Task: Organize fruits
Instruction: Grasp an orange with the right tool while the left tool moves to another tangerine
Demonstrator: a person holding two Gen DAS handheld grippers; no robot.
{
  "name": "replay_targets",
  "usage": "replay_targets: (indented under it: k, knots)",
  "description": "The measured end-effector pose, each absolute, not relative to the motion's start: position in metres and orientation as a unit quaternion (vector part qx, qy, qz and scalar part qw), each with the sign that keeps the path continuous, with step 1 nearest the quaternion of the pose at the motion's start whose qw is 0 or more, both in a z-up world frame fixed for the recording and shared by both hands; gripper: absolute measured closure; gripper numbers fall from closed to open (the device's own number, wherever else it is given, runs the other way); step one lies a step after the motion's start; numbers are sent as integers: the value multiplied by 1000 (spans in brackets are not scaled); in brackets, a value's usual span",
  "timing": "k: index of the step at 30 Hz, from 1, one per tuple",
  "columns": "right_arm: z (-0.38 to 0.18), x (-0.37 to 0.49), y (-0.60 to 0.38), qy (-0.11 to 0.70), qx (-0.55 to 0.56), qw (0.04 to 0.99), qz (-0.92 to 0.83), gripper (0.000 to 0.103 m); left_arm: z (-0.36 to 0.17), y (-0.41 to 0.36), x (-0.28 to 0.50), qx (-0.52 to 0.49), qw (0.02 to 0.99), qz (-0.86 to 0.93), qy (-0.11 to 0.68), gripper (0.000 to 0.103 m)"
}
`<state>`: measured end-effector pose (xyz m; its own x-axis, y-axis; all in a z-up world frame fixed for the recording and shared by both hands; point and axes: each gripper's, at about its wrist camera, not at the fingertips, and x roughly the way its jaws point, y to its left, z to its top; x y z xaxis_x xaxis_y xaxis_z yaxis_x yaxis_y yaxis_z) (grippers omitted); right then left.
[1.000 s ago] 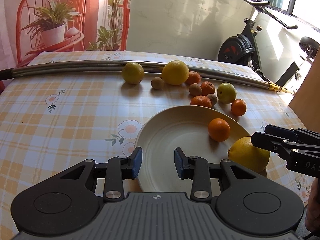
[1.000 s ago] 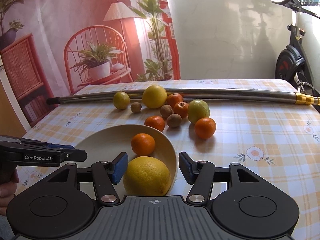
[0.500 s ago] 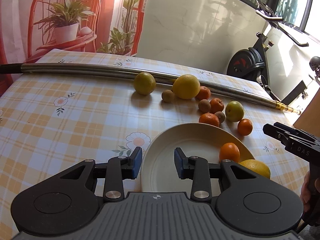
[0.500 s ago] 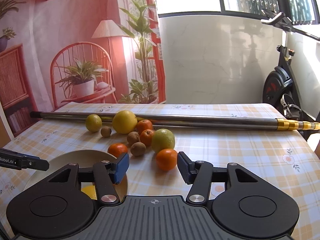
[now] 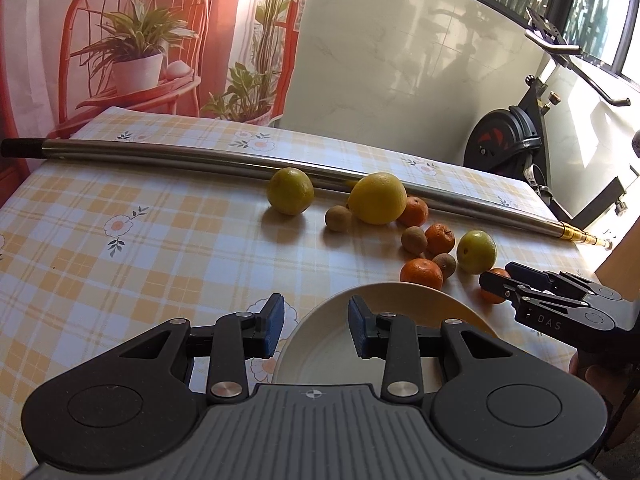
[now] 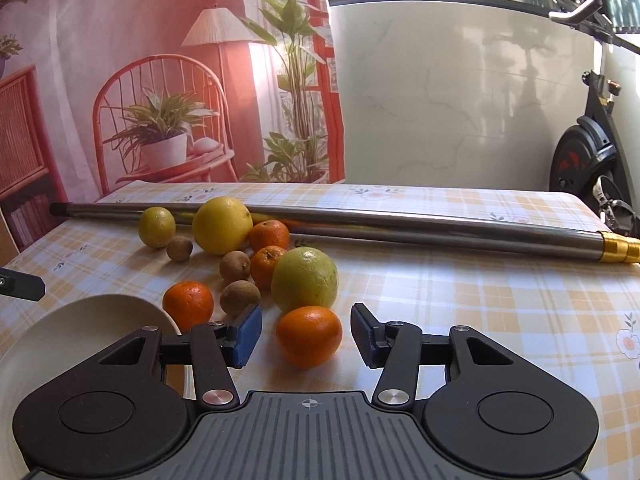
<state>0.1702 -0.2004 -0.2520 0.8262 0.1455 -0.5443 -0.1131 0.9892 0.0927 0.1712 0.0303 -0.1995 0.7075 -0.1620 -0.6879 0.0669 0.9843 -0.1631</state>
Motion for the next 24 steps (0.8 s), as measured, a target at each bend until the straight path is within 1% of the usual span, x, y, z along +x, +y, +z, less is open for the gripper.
replay_targets:
  k: [3, 9, 14, 24]
  knots:
    - [-252, 176, -194, 292, 13, 954, 72, 57, -201, 28, 174, -62, 921, -62, 380, 66]
    - [-256, 178, -195, 308, 22, 948, 73, 57, -203, 26, 177, -60, 919, -63, 385, 66]
    - [-259, 182, -196, 320, 26, 945, 69, 68, -202, 24, 180, -62, 917, -67, 388, 66]
    - [-258, 174, -205, 297, 50, 951, 69, 68, -197, 4, 199, -44, 914, -98, 391, 65]
